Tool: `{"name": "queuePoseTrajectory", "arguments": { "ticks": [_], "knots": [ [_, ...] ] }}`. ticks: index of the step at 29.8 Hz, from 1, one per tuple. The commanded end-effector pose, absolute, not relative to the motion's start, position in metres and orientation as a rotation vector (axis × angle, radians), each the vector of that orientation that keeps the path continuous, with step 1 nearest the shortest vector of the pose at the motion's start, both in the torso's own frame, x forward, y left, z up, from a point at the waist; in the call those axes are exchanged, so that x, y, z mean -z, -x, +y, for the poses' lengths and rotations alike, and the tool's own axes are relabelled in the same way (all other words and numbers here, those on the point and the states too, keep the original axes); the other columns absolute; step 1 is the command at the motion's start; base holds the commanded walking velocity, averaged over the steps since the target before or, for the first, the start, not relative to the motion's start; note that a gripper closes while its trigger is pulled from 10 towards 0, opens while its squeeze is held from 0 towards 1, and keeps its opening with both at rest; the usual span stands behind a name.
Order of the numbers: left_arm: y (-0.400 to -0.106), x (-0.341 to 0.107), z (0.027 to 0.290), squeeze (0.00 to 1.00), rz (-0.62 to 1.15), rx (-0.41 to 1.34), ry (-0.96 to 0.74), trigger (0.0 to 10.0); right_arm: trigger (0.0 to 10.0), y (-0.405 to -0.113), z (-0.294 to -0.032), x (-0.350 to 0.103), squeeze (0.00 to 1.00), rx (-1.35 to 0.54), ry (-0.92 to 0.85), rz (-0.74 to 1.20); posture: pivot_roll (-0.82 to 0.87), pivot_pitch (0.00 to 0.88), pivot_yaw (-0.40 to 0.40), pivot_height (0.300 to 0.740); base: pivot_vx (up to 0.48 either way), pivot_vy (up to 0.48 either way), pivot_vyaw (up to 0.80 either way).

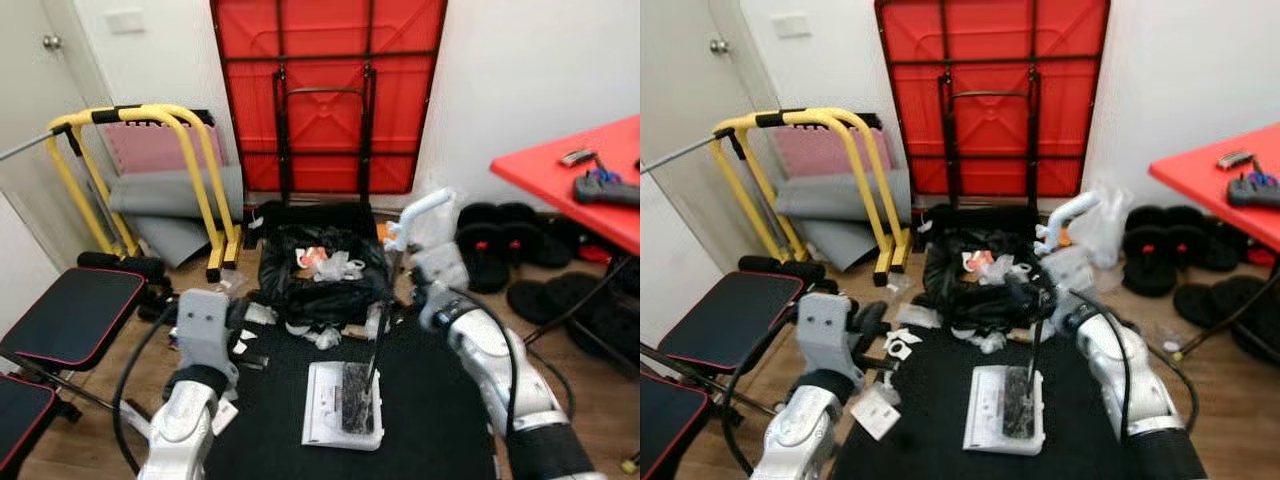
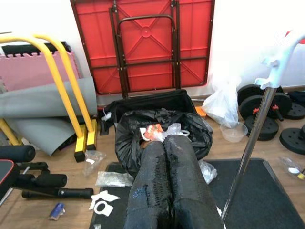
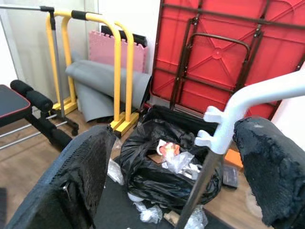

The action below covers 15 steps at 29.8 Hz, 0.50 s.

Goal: Sweep floor

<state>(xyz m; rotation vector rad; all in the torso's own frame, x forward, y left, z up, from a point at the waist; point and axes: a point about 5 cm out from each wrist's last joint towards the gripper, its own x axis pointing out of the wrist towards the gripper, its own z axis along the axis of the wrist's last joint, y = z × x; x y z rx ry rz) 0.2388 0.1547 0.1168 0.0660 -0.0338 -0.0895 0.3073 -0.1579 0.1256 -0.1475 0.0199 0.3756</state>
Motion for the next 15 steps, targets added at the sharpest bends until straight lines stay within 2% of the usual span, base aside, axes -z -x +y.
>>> {"name": "queuePoseTrajectory", "arguments": {
  "ticks": [1,3,8,15],
  "knots": [
    [-0.2378,-0.1143,0.1623,0.0,-0.022,0.057,-0.062,10.0,10.0,-0.3083,-0.1505,-0.126,0.0,-0.395,0.144,0.014,-0.13,0.0,-0.035,0.74,0.0,0.0,0.0],
    [-0.2377,-0.1142,0.1625,0.0,-0.022,0.056,-0.057,10.0,10.0,-0.3085,-0.1504,-0.1258,0.0,-0.394,0.141,0.015,-0.13,0.0,-0.034,0.74,0.0,0.0,0.0],
    [-0.2377,-0.1141,0.1629,0.0,-0.023,0.053,-0.047,10.0,10.0,-0.3081,-0.1485,-0.1271,0.0,-0.408,0.152,0.0,-0.13,0.0,-0.034,0.74,0.0,0.0,-0.72],
    [-0.2381,-0.1144,0.163,0.0,-0.028,0.054,-0.043,10.0,10.0,-0.3061,-0.1456,-0.1275,0.0,-0.453,0.156,-0.007,-0.13,0.0,-0.035,0.74,0.278,0.0,0.0]
  ]
}}
